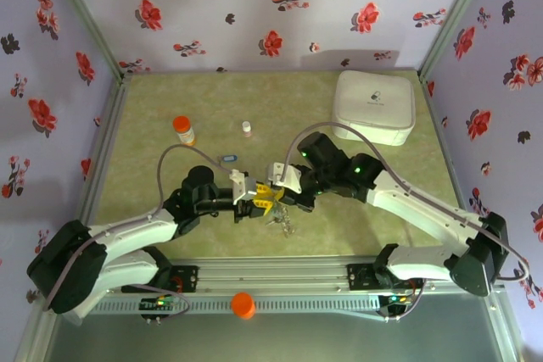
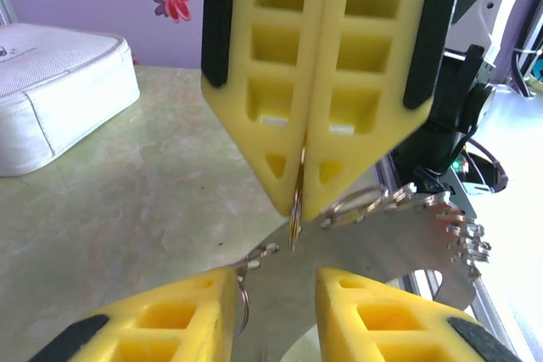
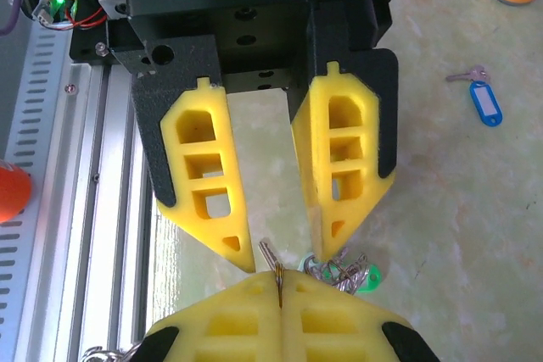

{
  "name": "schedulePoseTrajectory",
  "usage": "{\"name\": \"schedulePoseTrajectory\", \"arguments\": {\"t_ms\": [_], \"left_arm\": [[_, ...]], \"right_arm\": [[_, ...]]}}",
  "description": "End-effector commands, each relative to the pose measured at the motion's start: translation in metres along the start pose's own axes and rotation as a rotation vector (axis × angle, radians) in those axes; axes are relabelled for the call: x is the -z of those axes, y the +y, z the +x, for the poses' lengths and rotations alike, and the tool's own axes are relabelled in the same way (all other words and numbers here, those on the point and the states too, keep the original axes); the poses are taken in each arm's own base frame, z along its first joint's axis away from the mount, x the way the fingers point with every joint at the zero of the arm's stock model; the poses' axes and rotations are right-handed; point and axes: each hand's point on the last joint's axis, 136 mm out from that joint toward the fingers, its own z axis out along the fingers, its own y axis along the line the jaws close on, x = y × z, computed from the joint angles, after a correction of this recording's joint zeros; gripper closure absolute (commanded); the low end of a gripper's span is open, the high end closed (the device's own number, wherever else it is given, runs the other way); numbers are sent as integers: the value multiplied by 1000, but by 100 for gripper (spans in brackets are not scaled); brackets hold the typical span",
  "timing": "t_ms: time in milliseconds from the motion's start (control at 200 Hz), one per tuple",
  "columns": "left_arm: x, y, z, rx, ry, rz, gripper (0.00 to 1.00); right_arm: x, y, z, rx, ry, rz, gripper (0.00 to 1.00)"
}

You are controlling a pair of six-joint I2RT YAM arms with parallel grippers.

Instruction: Put the keys on the keyring

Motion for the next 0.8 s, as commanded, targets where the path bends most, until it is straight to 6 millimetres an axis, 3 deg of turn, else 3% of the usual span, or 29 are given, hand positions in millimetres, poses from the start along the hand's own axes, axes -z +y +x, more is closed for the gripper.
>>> {"name": "schedulePoseTrajectory", "arguments": {"t_ms": [0, 225, 360, 425, 445, 505, 540, 670, 730, 750, 800], "left_arm": [[-2, 0, -11, -11, -16, 26, 72], [-5, -1, -12, -16, -12, 42, 82], [-4, -3, -13, -28, -13, 46, 100], [-3, -3, -13, -38, -12, 45, 100], [-3, -3, -12, -40, -12, 45, 100], [-2, -4, -13, -54, -23, 42, 100], [-1, -4, -15, -64, -38, 37, 100], [5, -4, -25, -105, -134, 0, 100], [8, -4, -35, -124, -189, -11, 100], [10, -6, -27, -110, -181, -11, 100], [11, -7, -28, -107, -198, -12, 100]], "right_arm": [[3, -3, -9, 54, 14, 19, 100], [-4, -4, -16, 44, 11, 0, 100], [-5, -2, -18, 27, -5, -15, 100], [-3, -3, -23, 17, -37, 0, 100], [-1, -5, -25, 11, -55, 13, 97], [7, -9, -29, -29, -132, 33, 73], [15, -14, -34, -55, -200, 49, 67], [31, -27, -32, -130, -421, 112, 64], [28, -27, -27, -126, -474, 134, 64], [27, -26, -26, -129, -488, 132, 64], [25, -23, -25, -137, -521, 120, 65]]}}
